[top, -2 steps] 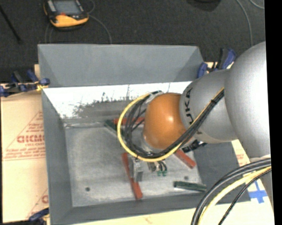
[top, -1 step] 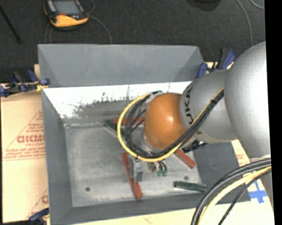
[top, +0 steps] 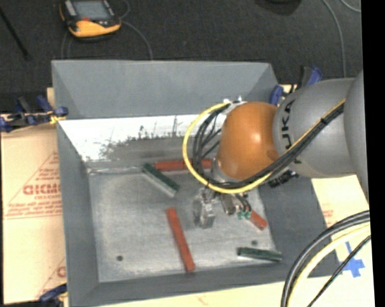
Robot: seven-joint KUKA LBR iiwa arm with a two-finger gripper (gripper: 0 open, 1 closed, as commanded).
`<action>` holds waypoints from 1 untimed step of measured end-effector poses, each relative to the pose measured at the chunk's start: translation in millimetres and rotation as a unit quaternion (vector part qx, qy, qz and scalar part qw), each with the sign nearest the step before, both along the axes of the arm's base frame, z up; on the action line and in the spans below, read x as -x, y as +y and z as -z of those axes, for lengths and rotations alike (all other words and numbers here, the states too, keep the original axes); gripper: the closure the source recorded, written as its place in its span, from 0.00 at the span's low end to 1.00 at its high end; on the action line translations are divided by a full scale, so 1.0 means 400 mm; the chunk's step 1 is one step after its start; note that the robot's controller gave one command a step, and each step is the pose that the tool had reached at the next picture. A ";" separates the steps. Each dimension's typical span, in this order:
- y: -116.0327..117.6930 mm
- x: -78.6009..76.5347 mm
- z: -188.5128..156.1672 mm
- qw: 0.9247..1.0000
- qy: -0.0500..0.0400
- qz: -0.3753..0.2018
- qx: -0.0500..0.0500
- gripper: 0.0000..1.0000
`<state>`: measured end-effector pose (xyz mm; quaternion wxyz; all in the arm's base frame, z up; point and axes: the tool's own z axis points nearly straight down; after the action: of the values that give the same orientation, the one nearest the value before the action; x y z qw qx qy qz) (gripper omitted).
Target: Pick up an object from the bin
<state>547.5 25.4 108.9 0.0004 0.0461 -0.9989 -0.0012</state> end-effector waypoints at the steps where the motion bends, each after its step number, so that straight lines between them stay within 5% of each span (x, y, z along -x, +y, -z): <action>1: -0.051 0.059 -0.043 0.999 -0.001 0.044 0.001 0.00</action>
Offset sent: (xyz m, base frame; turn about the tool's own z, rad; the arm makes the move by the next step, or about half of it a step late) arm 0.0000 0.0000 0.0000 0.0000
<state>524.1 4.8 126.1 -0.0008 0.0017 -1.0000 -0.0005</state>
